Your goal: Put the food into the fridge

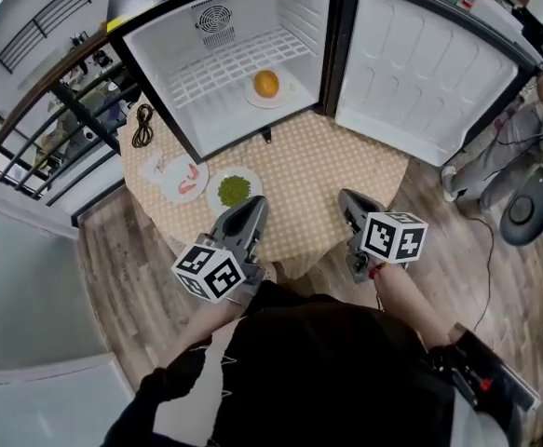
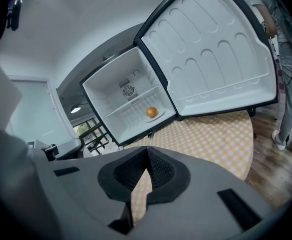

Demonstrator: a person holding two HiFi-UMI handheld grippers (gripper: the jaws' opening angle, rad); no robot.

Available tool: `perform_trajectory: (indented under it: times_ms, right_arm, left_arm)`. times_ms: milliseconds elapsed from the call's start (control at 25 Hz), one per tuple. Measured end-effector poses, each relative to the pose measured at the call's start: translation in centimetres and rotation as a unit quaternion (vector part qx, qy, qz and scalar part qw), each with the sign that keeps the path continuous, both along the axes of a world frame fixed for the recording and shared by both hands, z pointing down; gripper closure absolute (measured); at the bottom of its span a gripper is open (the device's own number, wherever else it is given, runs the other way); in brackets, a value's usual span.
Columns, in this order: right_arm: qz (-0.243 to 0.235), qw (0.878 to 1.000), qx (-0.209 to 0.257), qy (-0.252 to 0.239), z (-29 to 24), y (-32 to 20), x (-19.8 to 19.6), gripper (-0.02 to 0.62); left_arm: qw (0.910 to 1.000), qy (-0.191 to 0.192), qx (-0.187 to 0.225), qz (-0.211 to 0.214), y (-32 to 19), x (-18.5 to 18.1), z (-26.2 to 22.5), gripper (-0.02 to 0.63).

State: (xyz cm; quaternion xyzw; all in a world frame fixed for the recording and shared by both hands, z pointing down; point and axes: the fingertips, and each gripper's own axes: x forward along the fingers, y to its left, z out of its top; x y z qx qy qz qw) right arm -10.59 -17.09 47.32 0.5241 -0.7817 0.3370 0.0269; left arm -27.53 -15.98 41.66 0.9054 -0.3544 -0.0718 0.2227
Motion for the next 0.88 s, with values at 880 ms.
perform_trajectory:
  times_ms: [880]
  right_arm:
    - [-0.057, 0.998, 0.006, -0.005, -1.2, 8.0, 2.0, 0.58]
  left_arm:
    - [0.9996, -0.014, 0.012, -0.022, 9.0, 3.3, -2.2, 0.591]
